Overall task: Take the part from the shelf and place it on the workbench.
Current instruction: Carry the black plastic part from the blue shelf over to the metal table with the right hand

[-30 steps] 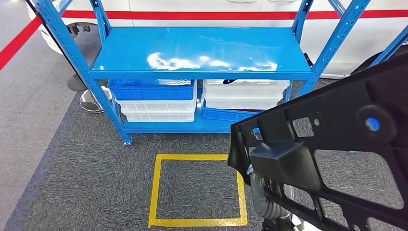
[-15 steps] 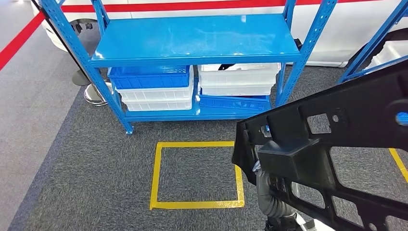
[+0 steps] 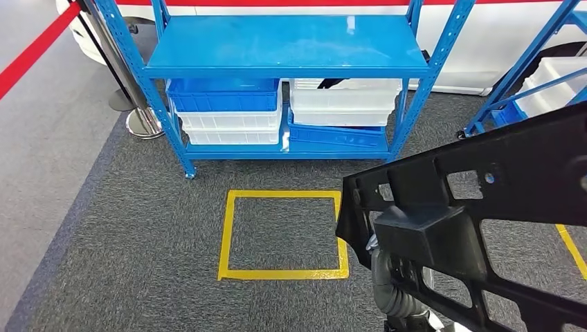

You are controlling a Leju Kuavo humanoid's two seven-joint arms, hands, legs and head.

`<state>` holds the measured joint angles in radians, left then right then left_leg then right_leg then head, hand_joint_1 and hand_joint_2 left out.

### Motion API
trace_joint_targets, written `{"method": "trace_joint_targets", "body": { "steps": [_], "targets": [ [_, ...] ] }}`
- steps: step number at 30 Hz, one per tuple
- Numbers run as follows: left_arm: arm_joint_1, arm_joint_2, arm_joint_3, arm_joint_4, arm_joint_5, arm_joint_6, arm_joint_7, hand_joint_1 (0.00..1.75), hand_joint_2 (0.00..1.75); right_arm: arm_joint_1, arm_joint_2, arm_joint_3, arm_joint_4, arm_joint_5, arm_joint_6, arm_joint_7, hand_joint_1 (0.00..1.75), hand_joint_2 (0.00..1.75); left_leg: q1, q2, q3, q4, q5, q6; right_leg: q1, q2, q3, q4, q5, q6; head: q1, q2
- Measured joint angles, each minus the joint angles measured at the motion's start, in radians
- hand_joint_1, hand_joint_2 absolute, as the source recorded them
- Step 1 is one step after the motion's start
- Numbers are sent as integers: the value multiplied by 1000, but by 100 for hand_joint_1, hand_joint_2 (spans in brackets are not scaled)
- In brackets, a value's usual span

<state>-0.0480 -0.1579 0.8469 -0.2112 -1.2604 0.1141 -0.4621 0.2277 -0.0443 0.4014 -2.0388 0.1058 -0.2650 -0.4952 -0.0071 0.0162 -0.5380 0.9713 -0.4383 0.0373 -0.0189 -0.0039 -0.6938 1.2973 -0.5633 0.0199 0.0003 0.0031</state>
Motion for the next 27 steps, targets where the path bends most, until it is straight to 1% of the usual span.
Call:
{"method": "trace_joint_targets", "body": {
  "steps": [1, 2, 3, 4, 5, 6, 7, 8, 9, 10, 11, 12, 13, 14, 15, 16, 17, 18, 19, 20, 21, 22, 23, 24, 25, 26, 27],
  "targets": [
    [0, 0, 0, 0, 0, 0, 0, 0, 175, 0, 0, 0, 0, 1, -1, -1, 175, 175, 1, 0, -19, 9, 8, -4, -4, 0, 26, -14, 30, 4, 0, 0],
    [0, 0, 0, 0, 0, 0, -1, 0, 175, 0, 0, -1, -2, 3, -3, -3, 175, 175, 3, 0, -38, 20, 15, -8, -8, 0, 71, -61, 55, 7, 0, 0],
    [0, 0, 0, 0, 0, 0, -1, 0, 175, 0, 0, -1, -5, 5, -6, -5, 175, 175, 3, -1, -56, 32, 21, -14, -9, 0, 123, -129, 58, 8, 1, 0],
    [-1, 0, 0, 0, -2, 0, -2, 0, 175, 0, 0, -2, -8, 7, -9, -8, 175, 175, 3, -2, -69, 43, 26, -20, -8, 1, 168, -195, 47, 5, 1, 0],
    [-3, 0, 0, 0, -3, 0, -2, 0, 175, 0, 0, -2, -12, 9, -13, -10, 175, 175, 2, -3, -78, 51, 32, -26, -6, 2, 199, -246, 30, 1, 1, 0],
    [-3, 0, 0, 0, -5, 1, -2, 0, 175, 1, 1, -3, -15, 11, -16, -13, 175, 175, 1, -4, -84, 54, 39, -32, -2, 3, 210, -271, 17, -6, 1, 0],
    [-2, 0, 0, 0, -6, 1, -2, 0, 175, 1, 1, -3, -16, 12, -18, -14, 175, 175, 2, -4, -87, 53, 47, -39, -1, 3, 206, -278, 19, -15, 0, 0],
    [-2, 0, 0, 0, -6, 1, -2, 0, 175, 1, 1, -4, -18, 12, -19, -15, 175, 175, 4, -6, -93, 56, 47, -45, -1, 1, 197, -278, 28, -23, 1, 0],
    [-1, 0, 0, 0, -7, 1, -2, 0, 175, 1, 2, -5, -19, 12, -20, -16, 175, 175, 6, -7, -101, 66, 32, -51, -2, -1, 186, -279, 40, -32, 0, 0],
    [0, 0, 0, 0, -7, 1, -2, 0, 175, 1, 2, -5, -20, 12, -21, -16, 175, 175, 8, -8, -113, 93, -3, -56, -3, -3, 173, -280, 52, -41, -2, 0],
    [-2, 0, 0, 0, -7, 1, -2, 0, 175, 1, 3, -6, -21, 12, -21, -16, 175, 175, 10, -9, -126, 138, -53, -61, -3, -5, 159, -280, 64, -47, -3, 0],
    [-3, 0, 0, 0, -7, 1, -2, 0, 175, 2, 4, -6, -21, 12, -22, -16, 175, 175, 11, -9, -139, 197, -104, -65, -1, -6, 145, -279, 75, -50, -6, 0],
    [-4, 0, 0, 0, -7, 1, -2, 0, 175, 2, 5, -7, -22, 12, -24, -16, 175, 175, 12, -9, -148, 259, -142, -68, 0, -7, 130, -278, 86, -51, -7, 0],
    [-5, 0, 0, 0, -8, 0, -1, 0, 175, 2, 5, -7, -22, 12, -27, -16, 175, 175, 12, -9, -147, 306, -157, -70, 2, -7, 114, -275, 97, -51, -7, 0],
    [-5, 0, 0, 0, -9, 0, -1, 0, 175, 2, 5, -7, -22, 12, -30, -16, 175, 175, 12, -9, -133, 324, -150, -70, 3, -7, 99, -273, 107, -50, -7, 0],
    [-5, 0, 0, 0, -10, 0, 0, 0, 175, 2, 5, -7, -22, 12, -33, -16, 175, 175, 12, -9, -103, 307, -127, -68, 3, -7, 84, -270, 117, -49, -7, 0],
    [-4, 0, 0, 0, -11, 0, 1, 0, 175, 2, 5, -8, -22, 12, -35, -16, 175, 175, 12, -9, -57, 256, -99, -66, 4, -7, 71, -267, 125, -47, -7, 0],
    [-3, 0, 0, 0, -12, 0, 1, 0, 175, 2, 5, -8, -22, 12, -35, -16, 175, 175, 11, -10, -5, 182, -87, -62, 5, -6, 60, -266, 134, -43, -7, 0],
    [-3, 1, 0, 0, -13, 0, 2, 0, 175, 2, 6, -9, -22, 12, -36, -16, 175, 175, 10, -11, 45, 106, -85, -57, 5, -6, 52, -264, 143, -38, -7, 0],
    [-2, 1, 0, 0, -14, 0, 2, 0, 175, 2, 6, -9, -22, 12, -36, -16, 175, 175, 7, -12, 77, 51, -90, -52, 6, -7, 48, -265, 153, -33, -7, 0],
    [-2, 1, 0, 0, -14, 0, 2, 0, 175, 1, 7, -9, -23, 12, -36, -16, 175, 175, 4, -13, 92, 18, -98, -48, 6, -8, 45, -268, 162, -27, -7, 0],
    [-1, 1, 0, 0, -14, 0, 1, 0, 175, 1, 8, -9, -23, 12, -36, -16, 175, 175, 2, -14, 93, 6, -94, -43, 5, -9, 45, -272, 173, -21, -8, 0],
    [0, 1, 0, 0, -14, 0, 1, 0, 175, 1, 8, -10, -23, 12, -36, -16, 175, 175, 4, -12, 86, 5, -84, -37, 5, -9, 43, -275, 178, -15, -8, 0],
    [1, 1, 0, 0, -14, 0, 2, 0, 175, 2, 9, -11, -23, 12, -36, -16, 175, 175, 6, -10, 80, 1, -74, -29, 5, -7, 38, -270, 168, -10, -8, 0],
    [1, 2, 0, 0, -14, 0, 2, 0, 175, 2, 9, -12, -23, 12, -37, -16, 175, 175, 8, -8, 72, -2, -63, -19, 4, -5, 30, -251, 141, -6, -6, 0],
    [1, 2, 0, 0, -15, 0, 2, 0, 175, 2, 9, -13, -24, 12, -37, -16, 175, 175, 10, -5, 62, -4, -52, -11, 4, -3, 17, -212, 95, -3, -4, 0],
    [1, 2, -1, 0, -15, 0, 2, 0, 175, 3, 9, -14, -24, 12, -38, -15, 175, 175, 7, -5, 49, -2, -42, -6, 3, -1, 1, -154, 42, -2, -1, 0]
  ]
}}
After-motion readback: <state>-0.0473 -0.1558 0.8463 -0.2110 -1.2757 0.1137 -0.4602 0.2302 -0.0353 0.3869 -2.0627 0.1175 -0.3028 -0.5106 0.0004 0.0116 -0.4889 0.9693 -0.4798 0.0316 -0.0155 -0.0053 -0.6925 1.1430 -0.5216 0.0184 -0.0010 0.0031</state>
